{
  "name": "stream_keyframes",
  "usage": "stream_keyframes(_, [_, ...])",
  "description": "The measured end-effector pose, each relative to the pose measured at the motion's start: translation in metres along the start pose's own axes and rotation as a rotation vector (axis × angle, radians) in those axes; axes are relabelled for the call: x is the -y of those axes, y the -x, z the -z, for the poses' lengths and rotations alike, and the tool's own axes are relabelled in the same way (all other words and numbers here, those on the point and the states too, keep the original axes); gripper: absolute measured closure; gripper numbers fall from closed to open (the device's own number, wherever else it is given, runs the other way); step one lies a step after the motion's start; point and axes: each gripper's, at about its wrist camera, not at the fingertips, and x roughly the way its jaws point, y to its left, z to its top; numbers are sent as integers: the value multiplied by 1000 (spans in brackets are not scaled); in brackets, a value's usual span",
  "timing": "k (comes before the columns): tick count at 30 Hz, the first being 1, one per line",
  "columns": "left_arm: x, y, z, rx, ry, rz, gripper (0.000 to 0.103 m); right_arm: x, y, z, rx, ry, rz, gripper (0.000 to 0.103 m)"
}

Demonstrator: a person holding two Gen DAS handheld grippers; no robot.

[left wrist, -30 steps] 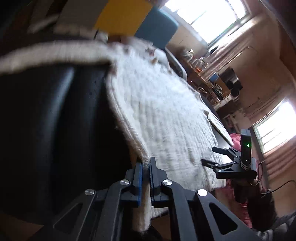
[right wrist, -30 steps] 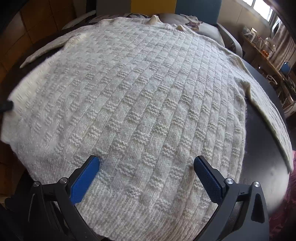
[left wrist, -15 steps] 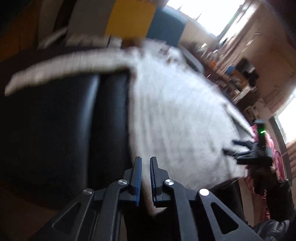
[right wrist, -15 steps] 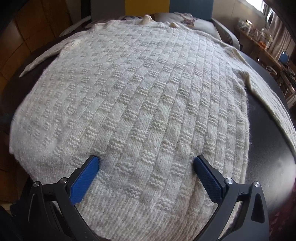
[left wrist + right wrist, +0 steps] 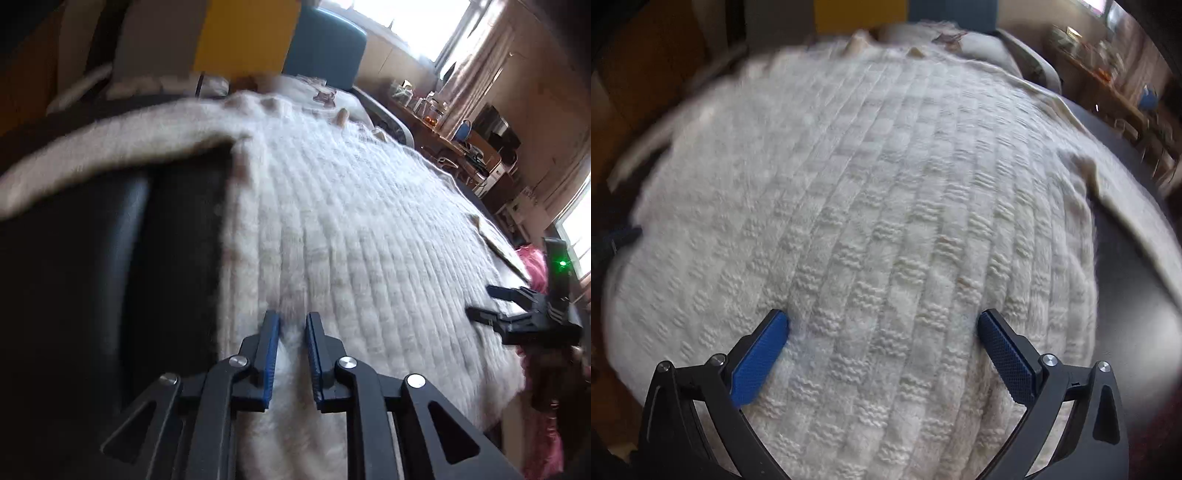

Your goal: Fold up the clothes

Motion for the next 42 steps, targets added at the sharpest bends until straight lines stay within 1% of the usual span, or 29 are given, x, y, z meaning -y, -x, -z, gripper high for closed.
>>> stream_keyframes(2, [-1,4,-4,-13,27,29,88,2,2,1,3,22,-15,0])
stream_keyframes(4, [6,8,-24,34,-6,54,88,1,3,-9,-23,32,-23,0])
stream_keyframes(6, [15,11,-46,92,-50,77,86,-2,8,-30,12,55,-28,0])
stream_keyframes(7, [21,9,-59,113,-73,73,85,-5,10,-43,34,67,-29,0])
stream_keyframes(9, [30,-3,-84,142,-117,43,85,-12,6,-73,71,88,-17,0])
stream_keyframes(10, [30,-15,-94,137,-128,8,85,-15,1,-86,81,97,-5,0])
stream_keyframes(11, [26,-30,-98,99,-121,-38,85,-16,-10,-94,66,101,21,0])
stream_keyframes(13, [14,-64,-100,-3,-93,-133,86,-17,-33,-108,30,107,71,0])
stream_keyframes(14, [10,-67,-98,10,-88,-134,86,-15,-46,-106,-8,102,78,0])
stream_keyframes(15, [8,-62,-99,36,-82,-105,86,-11,-51,-103,-16,82,47,0])
stream_keyframes(17, [3,-49,-105,67,-64,-41,86,1,-50,-100,12,47,-20,0])
stream_keyframes(18, [1,-43,-108,83,-55,-10,86,2,-48,-102,13,52,-34,0])
stream_keyframes(19, [2,-36,-116,119,-70,2,85,3,-46,-108,21,49,-54,0])
stream_keyframes(21, [9,-29,-145,180,-150,15,83,1,-39,-124,67,57,-90,0])
stream_keyframes(23, [13,-34,-176,222,-205,-19,83,-3,-32,-145,131,73,-121,0])
stream_keyframes(25, [11,-50,-203,219,-239,-54,83,-7,-31,-170,186,98,-128,0])
stream_keyframes(26, [7,-61,-215,205,-246,-73,83,-10,-34,-183,201,109,-117,0])
stream_keyframes(29, [-18,-97,-233,110,-215,-201,85,-14,-52,-217,205,116,-115,0])
stream_keyframes(31, [-38,-114,-236,53,-156,-230,86,-19,-64,-230,196,120,-110,0])
stream_keyframes(32, [-47,-117,-235,46,-127,-229,86,-20,-72,-238,194,129,-109,0])
stream_keyframes(35, [-66,-116,-228,63,-39,-220,84,-31,-93,-255,186,154,-111,0])
stream_keyframes(36, [-66,-116,-224,71,-22,-231,84,-35,-100,-259,181,164,-96,0])
stream_keyframes(37, [-64,-115,-220,79,-14,-247,84,-38,-107,-262,167,172,-64,0])
stream_keyframes(39, [-60,-115,-213,95,2,-280,84,-42,-127,-267,109,170,36,0])
stream_keyframes(40, [-59,-114,-209,103,10,-296,83,-39,-134,-268,103,154,32,0])
stream_keyframes(41, [-57,-114,-205,111,18,-312,83,-34,-136,-270,122,119,-3,0])
stream_keyframes(42, [-56,-113,-208,107,25,-324,83,-32,-135,-270,121,115,-7,0])
